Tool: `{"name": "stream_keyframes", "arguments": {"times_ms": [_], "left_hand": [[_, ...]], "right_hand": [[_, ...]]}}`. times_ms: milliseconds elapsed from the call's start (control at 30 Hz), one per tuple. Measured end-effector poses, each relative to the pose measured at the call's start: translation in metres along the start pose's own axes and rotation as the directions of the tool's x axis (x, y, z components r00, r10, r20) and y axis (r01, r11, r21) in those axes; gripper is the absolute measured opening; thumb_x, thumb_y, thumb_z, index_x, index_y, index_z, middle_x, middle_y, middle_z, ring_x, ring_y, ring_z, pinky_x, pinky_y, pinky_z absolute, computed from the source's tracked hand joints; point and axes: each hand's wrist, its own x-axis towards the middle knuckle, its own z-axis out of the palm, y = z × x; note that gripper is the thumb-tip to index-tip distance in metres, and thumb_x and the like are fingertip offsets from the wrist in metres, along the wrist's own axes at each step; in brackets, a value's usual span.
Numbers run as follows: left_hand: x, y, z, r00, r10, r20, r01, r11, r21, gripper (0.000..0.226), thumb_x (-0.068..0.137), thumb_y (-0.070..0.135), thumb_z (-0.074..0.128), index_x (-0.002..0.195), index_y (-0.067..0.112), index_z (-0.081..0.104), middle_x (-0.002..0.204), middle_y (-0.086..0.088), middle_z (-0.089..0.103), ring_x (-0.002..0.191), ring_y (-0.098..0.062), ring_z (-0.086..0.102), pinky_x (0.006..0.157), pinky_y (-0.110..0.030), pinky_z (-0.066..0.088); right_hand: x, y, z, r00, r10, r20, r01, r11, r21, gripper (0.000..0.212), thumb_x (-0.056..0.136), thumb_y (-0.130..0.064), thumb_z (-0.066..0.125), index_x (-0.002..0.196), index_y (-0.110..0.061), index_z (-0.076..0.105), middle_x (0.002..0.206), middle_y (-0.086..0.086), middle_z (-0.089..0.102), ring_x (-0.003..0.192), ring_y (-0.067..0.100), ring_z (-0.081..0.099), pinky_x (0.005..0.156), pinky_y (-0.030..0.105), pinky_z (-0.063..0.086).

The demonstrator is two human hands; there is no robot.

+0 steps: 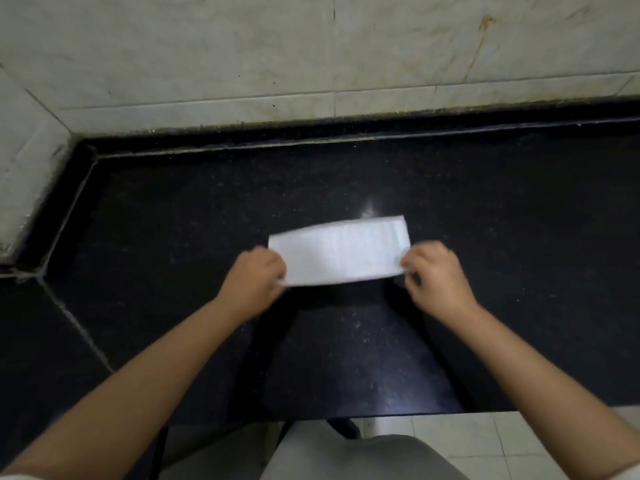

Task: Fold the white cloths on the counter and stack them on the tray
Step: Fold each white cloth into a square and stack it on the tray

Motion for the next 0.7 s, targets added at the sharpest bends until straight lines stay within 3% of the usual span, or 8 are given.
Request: {"name": "stream_keyframes", "arguments": {"times_ms": [67, 133, 267, 367, 433, 500, 600, 700], "left_hand": [[-0.024, 0.006, 0.029, 0.977, -0.025, 0.212, 0.04, 0.997, -0.07, 0.025, 0.058, 0.031, 0.08, 0.065, 0.014, 0.064, 0.074, -0.004, 0.066, 0.069, -0.027, 0.065, 0.064, -0.034, 0.05], [-0.043, 0.013, 0.046, 0.961, -0.052, 0.272, 0.08, 0.993, -0.092, 0.031, 0.069, 0.048, 0.062, 0.07, 0.017, 0.064, 0.083, 0.001, 0.065, 0.078, -0.021, 0.065, 0.069, -0.034, 0.051], [-0.041, 0.023, 0.048, 0.985, -0.127, 0.117, 0.138, 0.987, -0.085, 0.04, 0.079, 0.044, 0.04, 0.066, 0.016, 0.064, 0.077, 0.001, 0.065, 0.073, -0.02, 0.065, 0.068, -0.032, 0.051], [-0.026, 0.031, 0.047, 0.973, -0.228, 0.045, 0.231, 0.969, -0.087, 0.034, 0.082, 0.033, 0.05, 0.085, 0.005, 0.069, 0.095, -0.012, 0.068, 0.088, -0.032, 0.067, 0.076, -0.041, 0.054], [-0.011, 0.041, 0.048, 0.94, -0.334, 0.064, 0.339, 0.935, -0.107, 0.041, 0.088, 0.029, 0.057, 0.117, 0.001, 0.059, 0.131, -0.021, 0.052, 0.124, -0.038, 0.048, 0.102, -0.046, 0.039], [-0.001, 0.051, 0.054, 0.898, -0.414, 0.147, 0.428, 0.9, -0.079, 0.059, 0.095, 0.038, 0.044, 0.142, 0.005, 0.031, 0.154, -0.015, 0.019, 0.144, -0.029, 0.012, 0.117, -0.038, 0.011], [0.002, 0.058, 0.072, 0.841, -0.479, 0.25, 0.496, 0.868, -0.003, 0.07, 0.096, 0.051, 0.022, 0.148, 0.008, 0.004, 0.157, -0.011, -0.006, 0.145, -0.024, -0.009, 0.117, -0.037, -0.005], [-0.003, 0.057, 0.08, 0.816, -0.504, 0.284, 0.516, 0.856, 0.035, 0.08, 0.087, 0.06, 0.003, 0.148, 0.01, -0.002, 0.157, -0.011, -0.01, 0.144, -0.022, -0.012, 0.116, -0.038, -0.009]], "right_hand": [[-0.029, -0.002, 0.026, 0.987, 0.049, 0.154, -0.042, 0.998, -0.05, 0.029, 0.04, 0.004, 0.082, 0.062, -0.008, 0.067, 0.073, 0.011, 0.067, 0.067, 0.034, 0.065, 0.058, 0.038, 0.053], [-0.049, -0.009, 0.04, 0.965, 0.108, 0.241, -0.091, 0.993, -0.08, 0.032, 0.039, -0.003, 0.088, 0.065, -0.008, 0.07, 0.08, 0.011, 0.068, 0.071, 0.033, 0.068, 0.06, 0.043, 0.054], [-0.054, -0.021, 0.039, 0.948, 0.279, 0.155, -0.28, 0.96, -0.016, 0.019, 0.067, -0.006, 0.078, 0.084, -0.004, 0.071, 0.096, 0.016, 0.068, 0.089, 0.037, 0.064, 0.078, 0.049, 0.05], [-0.042, -0.029, 0.032, 0.798, 0.575, 0.178, -0.571, 0.817, -0.078, 0.034, 0.09, -0.025, 0.054, 0.116, -0.004, 0.056, 0.115, 0.013, 0.059, 0.107, 0.032, 0.052, 0.088, 0.041, 0.041], [-0.036, -0.033, 0.032, 0.705, 0.672, 0.229, -0.651, 0.74, -0.167, 0.041, 0.092, -0.035, 0.048, 0.117, -0.002, 0.049, 0.119, 0.015, 0.057, 0.109, 0.032, 0.052, 0.087, 0.039, 0.042], [-0.029, -0.038, 0.037, 0.621, 0.728, 0.291, -0.713, 0.679, -0.177, 0.044, 0.092, -0.036, 0.048, 0.118, -0.001, 0.047, 0.121, 0.016, 0.055, 0.109, 0.032, 0.053, 0.087, 0.039, 0.043], [-0.022, -0.041, 0.045, 0.525, 0.785, 0.328, -0.798, 0.588, -0.13, 0.045, 0.091, -0.035, 0.051, 0.12, -0.001, 0.046, 0.123, 0.017, 0.054, 0.109, 0.032, 0.054, 0.09, 0.041, 0.046], [-0.017, -0.042, 0.046, 0.458, 0.817, 0.351, -0.841, 0.526, -0.125, 0.041, 0.091, -0.033, 0.05, 0.118, -0.002, 0.051, 0.122, 0.016, 0.054, 0.109, 0.032, 0.055, 0.093, 0.043, 0.046]]}}
